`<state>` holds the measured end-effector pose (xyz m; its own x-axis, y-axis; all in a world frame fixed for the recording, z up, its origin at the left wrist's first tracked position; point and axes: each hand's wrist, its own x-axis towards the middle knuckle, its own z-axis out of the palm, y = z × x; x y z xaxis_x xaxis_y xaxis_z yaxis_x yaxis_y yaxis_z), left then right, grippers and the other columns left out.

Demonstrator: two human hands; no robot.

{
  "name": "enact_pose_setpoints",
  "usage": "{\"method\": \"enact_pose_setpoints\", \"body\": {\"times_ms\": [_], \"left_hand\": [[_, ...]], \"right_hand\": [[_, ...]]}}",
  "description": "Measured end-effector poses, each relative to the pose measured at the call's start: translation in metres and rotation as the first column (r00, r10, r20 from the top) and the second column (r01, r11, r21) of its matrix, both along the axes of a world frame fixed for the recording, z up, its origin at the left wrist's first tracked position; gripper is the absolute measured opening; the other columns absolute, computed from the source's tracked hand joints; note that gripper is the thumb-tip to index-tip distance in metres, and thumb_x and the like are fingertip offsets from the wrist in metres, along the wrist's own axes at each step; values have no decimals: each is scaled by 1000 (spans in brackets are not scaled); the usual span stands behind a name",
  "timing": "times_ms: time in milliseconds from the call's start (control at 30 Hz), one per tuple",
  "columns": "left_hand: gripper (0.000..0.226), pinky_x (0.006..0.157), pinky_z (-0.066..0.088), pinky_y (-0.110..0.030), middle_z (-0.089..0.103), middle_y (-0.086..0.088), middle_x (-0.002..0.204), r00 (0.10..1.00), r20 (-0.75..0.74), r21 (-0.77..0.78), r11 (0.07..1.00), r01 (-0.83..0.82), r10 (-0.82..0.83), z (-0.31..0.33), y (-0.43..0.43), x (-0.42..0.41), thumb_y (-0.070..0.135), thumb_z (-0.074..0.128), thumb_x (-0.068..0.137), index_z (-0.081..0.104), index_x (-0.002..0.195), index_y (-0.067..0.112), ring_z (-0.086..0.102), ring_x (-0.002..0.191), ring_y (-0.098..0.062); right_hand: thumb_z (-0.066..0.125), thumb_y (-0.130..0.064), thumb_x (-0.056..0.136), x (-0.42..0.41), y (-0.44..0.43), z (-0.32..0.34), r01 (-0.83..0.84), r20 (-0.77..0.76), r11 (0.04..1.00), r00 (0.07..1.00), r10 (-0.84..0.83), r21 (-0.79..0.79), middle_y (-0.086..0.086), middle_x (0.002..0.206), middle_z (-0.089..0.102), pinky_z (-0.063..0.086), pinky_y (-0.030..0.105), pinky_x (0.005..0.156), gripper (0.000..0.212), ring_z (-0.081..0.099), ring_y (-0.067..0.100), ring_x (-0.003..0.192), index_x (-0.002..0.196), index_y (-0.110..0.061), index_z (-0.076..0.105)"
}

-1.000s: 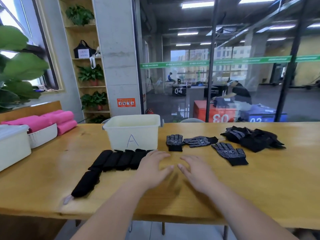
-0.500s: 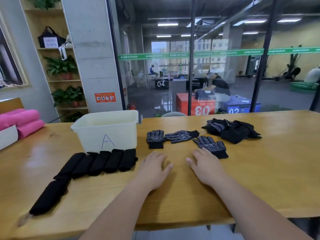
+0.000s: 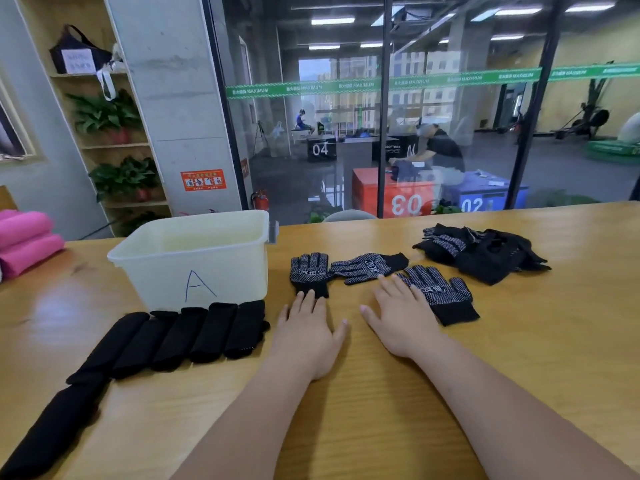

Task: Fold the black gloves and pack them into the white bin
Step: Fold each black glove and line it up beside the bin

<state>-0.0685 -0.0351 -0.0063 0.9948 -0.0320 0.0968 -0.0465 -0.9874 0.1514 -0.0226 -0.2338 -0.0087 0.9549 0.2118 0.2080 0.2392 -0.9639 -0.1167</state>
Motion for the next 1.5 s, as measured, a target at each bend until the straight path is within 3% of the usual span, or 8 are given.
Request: {"method": "enact_pose_setpoints", "body": {"times_ms": [333,533,700,833,967,1200,1367,1500], "left_hand": [[58,125,25,-45,50,2,139,973,224,63,996,-63,48,2,-5,-10,57,28,105,54,144,23,44,134,-23],[50,108,38,-40,52,6,122,948,317,57,998,-38,18,-1,-5,-11,56,31,104,65,127,27,47,117,-20],[43,99,40,-34,56,15,110,909,385,22,987,161,-157,-7,-4,-8,58,41,102,72,120,35,51,112,-13],[39,85,35,-28,54,18,98,875,424,-21,963,267,-234,-9,-2,-7,59,45,100,75,106,35,51,100,-9],[41,89,41,-30,53,19,100,875,386,-38,942,333,-293,-4,-2,-8,61,45,100,75,111,35,49,100,-7],[50,96,40,-30,51,19,120,909,325,-11,960,281,-262,-5,-3,-4,62,42,103,65,138,34,44,116,-8],[52,100,41,-32,53,19,126,910,328,6,964,266,-253,-6,-4,-4,61,40,104,65,140,33,46,121,-8],[54,104,41,-32,54,19,137,919,303,26,967,255,-250,-2,-6,-4,61,40,105,60,145,32,45,128,-8]], "right_hand": [[21,-62,106,22,5,-2,37,-19,999,999,-38,-22,-6,174,20,7,49,131,67,5,23,162,165,-31,28],[19,-63,104,16,7,-1,140,4,990,990,-140,-29,1,170,27,9,51,129,68,16,29,158,163,-31,31],[22,-56,106,18,5,2,2,-92,1000,996,0,24,-5,176,10,6,49,131,66,3,25,162,168,-31,16],[33,-52,102,5,7,6,209,115,978,971,-208,2,4,156,48,30,49,118,55,35,29,146,146,-28,55],[34,-47,101,-9,3,11,428,114,904,897,-427,21,6,129,61,38,48,102,46,48,30,123,123,-21,66],[37,-38,104,-16,0,3,125,68,986,989,-133,111,4,145,53,44,43,107,45,50,26,130,141,-19,54],[35,-42,102,-29,-1,6,330,154,943,931,-332,42,3,134,59,42,43,104,46,48,26,126,137,-21,58],[33,-40,106,-15,-3,-2,83,41,993,995,-87,88,6,163,41,30,41,124,60,34,23,151,161,-17,34]]}}
